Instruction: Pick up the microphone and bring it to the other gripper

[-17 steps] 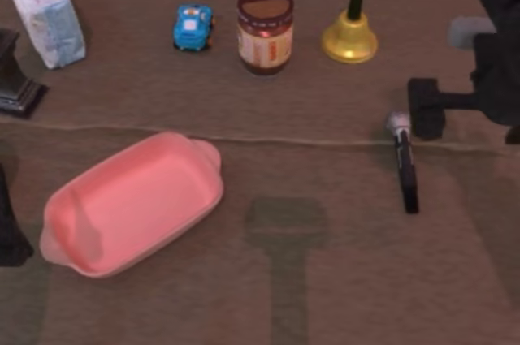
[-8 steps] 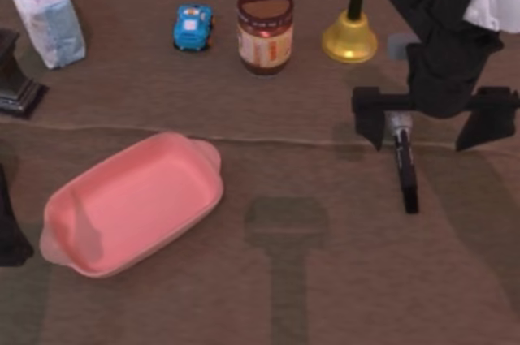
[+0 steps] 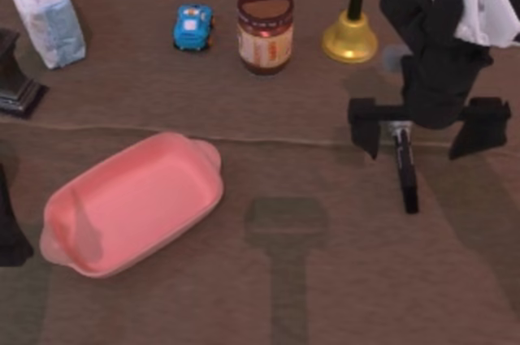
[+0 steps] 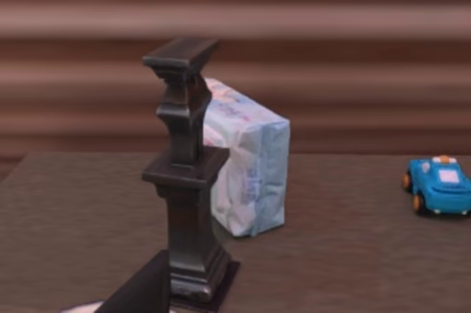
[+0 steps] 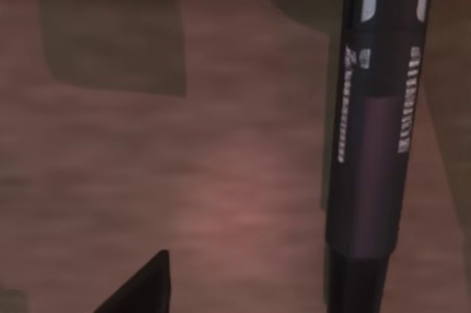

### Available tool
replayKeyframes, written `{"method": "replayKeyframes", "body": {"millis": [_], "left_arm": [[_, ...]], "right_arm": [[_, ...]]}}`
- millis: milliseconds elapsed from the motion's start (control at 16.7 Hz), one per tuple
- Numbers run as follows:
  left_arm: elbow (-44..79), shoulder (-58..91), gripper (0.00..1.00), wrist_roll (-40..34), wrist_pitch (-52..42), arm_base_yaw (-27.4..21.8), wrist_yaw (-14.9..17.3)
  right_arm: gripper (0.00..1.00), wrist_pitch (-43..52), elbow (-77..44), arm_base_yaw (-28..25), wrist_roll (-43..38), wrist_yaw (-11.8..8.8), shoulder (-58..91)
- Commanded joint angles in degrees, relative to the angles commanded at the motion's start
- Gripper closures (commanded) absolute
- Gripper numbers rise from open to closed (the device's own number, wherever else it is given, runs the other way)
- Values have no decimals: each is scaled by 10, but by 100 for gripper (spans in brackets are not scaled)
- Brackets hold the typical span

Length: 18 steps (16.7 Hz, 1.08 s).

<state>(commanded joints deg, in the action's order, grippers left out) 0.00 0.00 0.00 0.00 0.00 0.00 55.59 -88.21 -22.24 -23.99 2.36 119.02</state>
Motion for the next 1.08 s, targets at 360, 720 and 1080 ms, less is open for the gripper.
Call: {"method": "replayKeyframes", "body": {"millis": [360,720,1080], "left_arm": [[0,0,0,0,0,0,0],[0,0,0,0,0,0,0],[0,0,0,0,0,0,0]], "right_arm": [[0,-136,63,2,1,1,69],[8,-145,67,2,1,1,76],[53,-145,67,2,1,1,76]]}}
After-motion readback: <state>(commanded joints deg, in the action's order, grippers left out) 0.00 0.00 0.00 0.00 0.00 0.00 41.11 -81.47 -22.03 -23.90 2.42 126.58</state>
